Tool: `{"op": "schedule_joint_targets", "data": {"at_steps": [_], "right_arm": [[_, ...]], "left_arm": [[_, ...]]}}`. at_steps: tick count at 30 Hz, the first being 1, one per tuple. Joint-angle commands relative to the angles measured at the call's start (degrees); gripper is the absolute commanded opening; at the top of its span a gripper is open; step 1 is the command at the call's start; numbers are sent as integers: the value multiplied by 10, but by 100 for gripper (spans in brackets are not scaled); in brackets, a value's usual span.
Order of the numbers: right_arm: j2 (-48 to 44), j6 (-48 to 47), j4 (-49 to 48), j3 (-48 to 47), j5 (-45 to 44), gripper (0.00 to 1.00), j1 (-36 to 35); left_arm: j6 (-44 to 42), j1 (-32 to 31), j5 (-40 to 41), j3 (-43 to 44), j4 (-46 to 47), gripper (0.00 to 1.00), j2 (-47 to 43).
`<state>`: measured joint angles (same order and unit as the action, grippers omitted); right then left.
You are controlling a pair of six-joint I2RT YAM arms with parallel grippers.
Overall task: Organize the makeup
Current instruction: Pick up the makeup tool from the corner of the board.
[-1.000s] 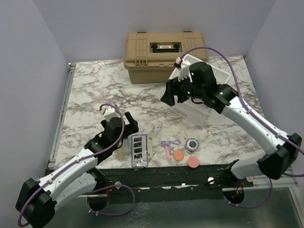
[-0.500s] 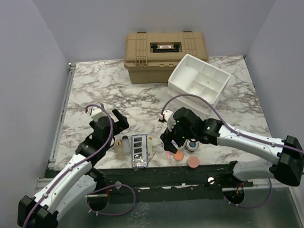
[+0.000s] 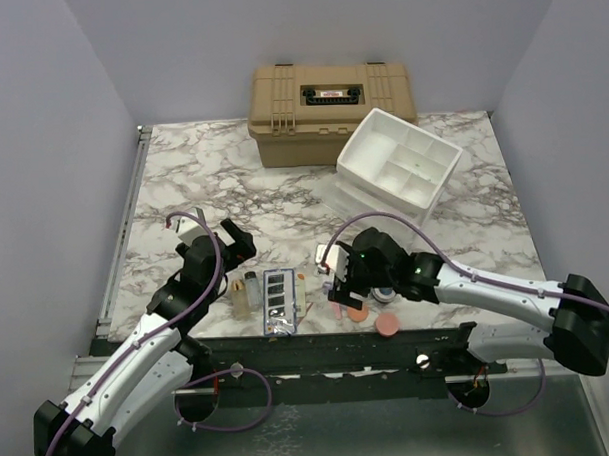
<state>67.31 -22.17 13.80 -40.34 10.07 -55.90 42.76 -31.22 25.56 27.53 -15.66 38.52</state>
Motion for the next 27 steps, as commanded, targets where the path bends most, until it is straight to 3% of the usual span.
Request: {"op": "schedule_joint_targets", "data": {"at_steps": [1, 6, 11, 27], "right_arm": [[52, -57, -9, -22, -13, 83, -4], [76, -58, -23, -21, 7, 82, -4], [102, -32, -42, -28, -33, 78, -3], [177, -71, -50, -54, -26, 76, 17]], "left_arm": [[4, 2, 6, 0, -7, 99, 1], [-3, 3, 1, 4, -9, 99, 2], [4, 4, -2, 6, -10, 99, -4], [12, 5, -11, 3, -10, 99, -8]]}}
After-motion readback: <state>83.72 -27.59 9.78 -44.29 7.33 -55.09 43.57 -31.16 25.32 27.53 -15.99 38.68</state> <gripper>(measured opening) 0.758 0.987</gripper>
